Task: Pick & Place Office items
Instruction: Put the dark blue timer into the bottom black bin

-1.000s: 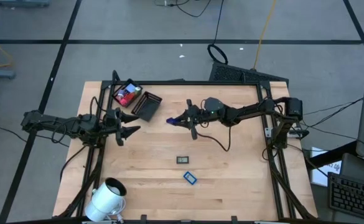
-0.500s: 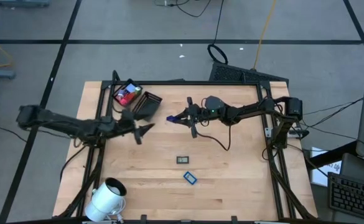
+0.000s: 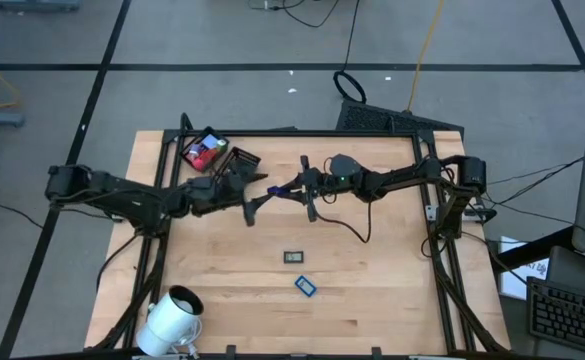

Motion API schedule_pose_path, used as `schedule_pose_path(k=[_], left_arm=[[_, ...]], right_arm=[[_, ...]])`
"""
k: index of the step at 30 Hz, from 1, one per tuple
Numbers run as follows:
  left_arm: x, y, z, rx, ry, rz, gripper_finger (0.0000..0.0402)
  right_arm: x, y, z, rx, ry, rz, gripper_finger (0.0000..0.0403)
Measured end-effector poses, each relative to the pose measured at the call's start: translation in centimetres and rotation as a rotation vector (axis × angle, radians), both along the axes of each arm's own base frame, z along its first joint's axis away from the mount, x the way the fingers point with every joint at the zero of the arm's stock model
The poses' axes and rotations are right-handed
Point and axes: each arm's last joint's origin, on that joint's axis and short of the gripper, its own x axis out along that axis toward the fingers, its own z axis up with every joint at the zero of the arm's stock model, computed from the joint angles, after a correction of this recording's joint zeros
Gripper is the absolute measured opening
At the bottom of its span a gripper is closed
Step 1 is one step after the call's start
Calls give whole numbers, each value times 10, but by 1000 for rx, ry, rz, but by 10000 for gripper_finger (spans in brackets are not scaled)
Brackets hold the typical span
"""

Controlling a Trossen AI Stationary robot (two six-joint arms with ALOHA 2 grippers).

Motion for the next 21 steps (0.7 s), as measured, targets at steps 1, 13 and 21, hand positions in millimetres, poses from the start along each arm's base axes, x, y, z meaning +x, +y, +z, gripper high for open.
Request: schedule_pose_path(k=[1, 13, 21], left_arm=[[4, 1, 0, -2, 6, -12, 278], [22, 6, 1, -28, 20, -43, 256], [21, 5, 3, -61, 12, -98, 105]], right_arm=[[0, 0, 0, 0, -1, 0, 50], [0, 2, -1, -5, 11, 5, 50], [0, 2, -2, -4, 14, 4, 50]])
